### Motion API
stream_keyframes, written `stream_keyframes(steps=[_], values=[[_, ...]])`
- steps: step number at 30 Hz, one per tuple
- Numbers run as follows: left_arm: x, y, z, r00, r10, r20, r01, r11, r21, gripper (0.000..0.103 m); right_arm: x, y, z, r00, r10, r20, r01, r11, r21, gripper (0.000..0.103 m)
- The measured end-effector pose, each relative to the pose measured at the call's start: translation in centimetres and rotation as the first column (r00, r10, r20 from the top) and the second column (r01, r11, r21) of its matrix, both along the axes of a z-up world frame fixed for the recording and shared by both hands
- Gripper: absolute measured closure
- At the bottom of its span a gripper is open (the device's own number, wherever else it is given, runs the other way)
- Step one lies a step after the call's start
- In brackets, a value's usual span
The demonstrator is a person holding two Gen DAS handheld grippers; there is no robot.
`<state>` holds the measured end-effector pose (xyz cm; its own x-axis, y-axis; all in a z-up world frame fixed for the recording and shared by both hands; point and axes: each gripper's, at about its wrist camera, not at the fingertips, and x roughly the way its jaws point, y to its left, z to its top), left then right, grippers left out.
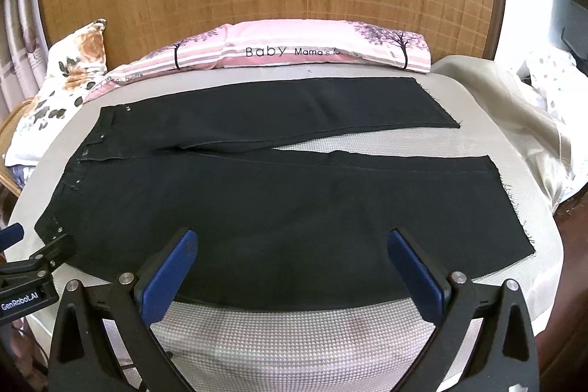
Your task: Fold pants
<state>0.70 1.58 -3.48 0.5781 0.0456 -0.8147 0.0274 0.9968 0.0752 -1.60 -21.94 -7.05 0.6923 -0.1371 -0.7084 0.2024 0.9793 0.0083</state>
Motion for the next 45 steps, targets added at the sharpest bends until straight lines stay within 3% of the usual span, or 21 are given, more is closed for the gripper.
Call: stream_keyframes(steps=[20, 28, 37, 42, 45], values=[[0.3, 0.2, -0.4, 1.000, 0.003, -0.005, -0.003, 1.000, -0.004, 0.000, 0.1, -0.2, -0.7, 1.000, -0.004, -0.019, 0.004, 1.000, -0.008, 0.000], [1.7, 0.8, 0.0, 1.000, 0.007, 0.009, -0.007, 1.000, -0.024, 0.000, 0.8, -1.0, -0.9, 1.000, 0.000, -0.025, 0.001, 0.999, 0.045, 0.000], [8.0, 5.6, 1.6, 0.999, 0.050, 0.017, -0.049, 0.996, -0.071, 0.000, 4.8, -2.9, -1.2, 0.990, 0.076, -0.122, -0.045, 0.970, 0.237, 0.000], [14.0, 11.1, 2.5, 0.994, 0.106, 0.014, -0.102, 0.982, -0.157, 0.001, 8.3, -2.0, -0.6, 0.986, 0.101, -0.135, -0.075, 0.980, 0.183, 0.000], [17.7, 13.7, 2.3, 0.992, 0.128, 0.001, -0.125, 0.973, -0.192, 0.005, 10.7, -1.9, -0.5, 0.980, 0.132, -0.150, -0.092, 0.965, 0.245, 0.000]])
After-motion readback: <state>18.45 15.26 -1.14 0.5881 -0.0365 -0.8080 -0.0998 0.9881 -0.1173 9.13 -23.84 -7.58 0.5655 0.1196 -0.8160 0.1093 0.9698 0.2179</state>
